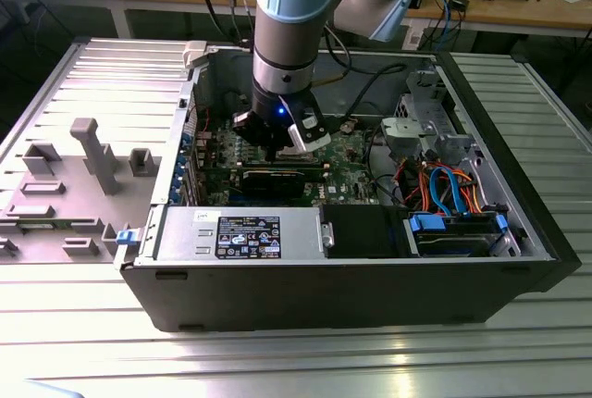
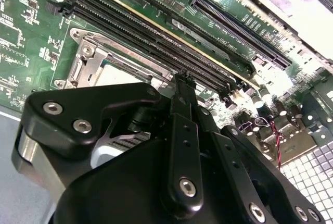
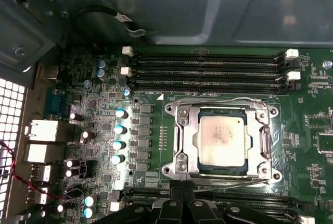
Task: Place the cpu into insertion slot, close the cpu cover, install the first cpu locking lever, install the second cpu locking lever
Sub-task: 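Install the second cpu locking lever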
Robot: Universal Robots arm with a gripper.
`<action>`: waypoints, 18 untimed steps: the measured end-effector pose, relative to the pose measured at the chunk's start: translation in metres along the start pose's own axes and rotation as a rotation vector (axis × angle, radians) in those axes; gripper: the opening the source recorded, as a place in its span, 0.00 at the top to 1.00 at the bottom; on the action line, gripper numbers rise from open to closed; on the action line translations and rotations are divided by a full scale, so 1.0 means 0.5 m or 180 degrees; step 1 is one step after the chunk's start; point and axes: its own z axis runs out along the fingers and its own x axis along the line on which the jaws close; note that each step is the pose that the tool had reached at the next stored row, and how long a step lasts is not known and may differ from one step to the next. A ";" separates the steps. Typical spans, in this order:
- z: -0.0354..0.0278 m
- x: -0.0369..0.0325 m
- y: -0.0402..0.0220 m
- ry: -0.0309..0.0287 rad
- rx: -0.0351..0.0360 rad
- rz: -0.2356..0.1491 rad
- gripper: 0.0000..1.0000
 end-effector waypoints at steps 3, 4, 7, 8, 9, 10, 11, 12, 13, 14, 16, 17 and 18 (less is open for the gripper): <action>0.001 0.001 0.000 0.0000 -0.0016 -0.0002 0.89; 0.001 0.001 -0.001 0.0000 -0.0015 -0.0002 0.89; 0.001 0.001 -0.001 0.0000 -0.0016 -0.0002 0.89; 0.001 0.001 -0.001 0.0000 -0.0016 -0.0002 0.89; 0.001 0.001 -0.001 0.0000 -0.0015 -0.0002 0.89; 0.001 0.001 -0.001 0.0000 -0.0016 -0.0002 0.89; 0.001 0.001 -0.001 0.0000 -0.0016 -0.0002 0.89; 0.001 0.001 -0.001 0.0000 -0.0015 -0.0002 0.89; 0.001 0.001 -0.001 0.0000 -0.0015 -0.0002 0.89; 0.001 0.001 -0.001 0.0000 -0.0016 -0.0002 0.89; 0.001 0.001 -0.001 0.0000 -0.0015 -0.0002 0.89; 0.001 0.001 -0.001 0.0000 -0.0016 -0.0002 0.89; 0.001 0.001 -0.001 0.0000 -0.0015 -0.0002 0.89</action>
